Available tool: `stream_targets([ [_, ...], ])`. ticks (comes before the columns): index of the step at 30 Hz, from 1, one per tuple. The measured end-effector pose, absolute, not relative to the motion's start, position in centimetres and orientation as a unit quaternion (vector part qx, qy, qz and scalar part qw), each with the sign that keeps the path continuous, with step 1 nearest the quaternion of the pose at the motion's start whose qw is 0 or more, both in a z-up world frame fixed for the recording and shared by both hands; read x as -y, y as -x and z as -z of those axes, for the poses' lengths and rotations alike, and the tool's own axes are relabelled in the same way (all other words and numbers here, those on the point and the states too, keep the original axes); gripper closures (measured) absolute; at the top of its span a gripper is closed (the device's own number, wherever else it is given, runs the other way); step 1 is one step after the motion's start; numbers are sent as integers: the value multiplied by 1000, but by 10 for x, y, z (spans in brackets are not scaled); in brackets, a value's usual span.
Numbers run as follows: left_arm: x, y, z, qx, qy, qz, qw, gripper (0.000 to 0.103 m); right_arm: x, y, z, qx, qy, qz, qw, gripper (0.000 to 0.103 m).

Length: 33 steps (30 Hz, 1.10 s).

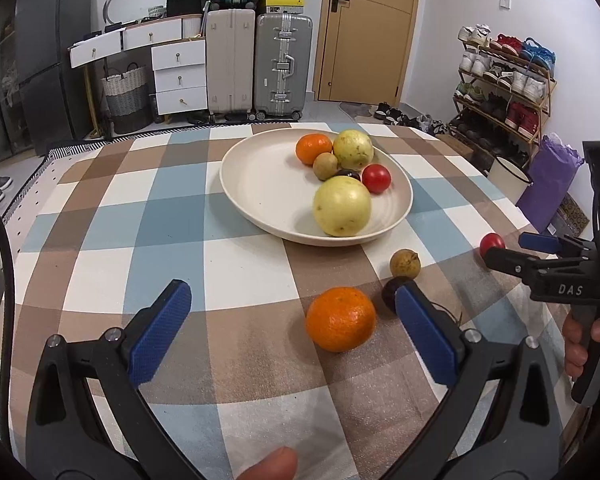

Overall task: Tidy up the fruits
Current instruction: 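Move the right gripper to the red tomato while the left moves to a mandarin, then close the right gripper on the red tomato while the left grips the mandarin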

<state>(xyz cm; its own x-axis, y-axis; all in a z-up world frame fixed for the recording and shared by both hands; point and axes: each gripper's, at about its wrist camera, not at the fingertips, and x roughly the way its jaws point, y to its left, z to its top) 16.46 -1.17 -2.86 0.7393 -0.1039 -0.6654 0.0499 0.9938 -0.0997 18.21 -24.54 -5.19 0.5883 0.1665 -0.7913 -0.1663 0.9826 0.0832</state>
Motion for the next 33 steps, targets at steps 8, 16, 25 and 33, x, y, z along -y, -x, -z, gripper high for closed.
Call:
stream_targets([
  [8, 16, -164, 29, -361, 36, 55, 930, 1, 244, -185, 59, -452, -6, -99, 887, 22],
  [16, 10, -168, 35, -380, 54, 51, 922, 1, 237, -188, 65, -459, 3, -108, 882, 34],
  [25, 19, -173, 46, -410, 41, 83, 908, 27, 239, -186, 64, -454, 11, -104, 885, 58],
  [33, 29, -170, 49, -413, 32, 112, 903, 52, 240, -184, 64, -452, 17, -107, 886, 68],
])
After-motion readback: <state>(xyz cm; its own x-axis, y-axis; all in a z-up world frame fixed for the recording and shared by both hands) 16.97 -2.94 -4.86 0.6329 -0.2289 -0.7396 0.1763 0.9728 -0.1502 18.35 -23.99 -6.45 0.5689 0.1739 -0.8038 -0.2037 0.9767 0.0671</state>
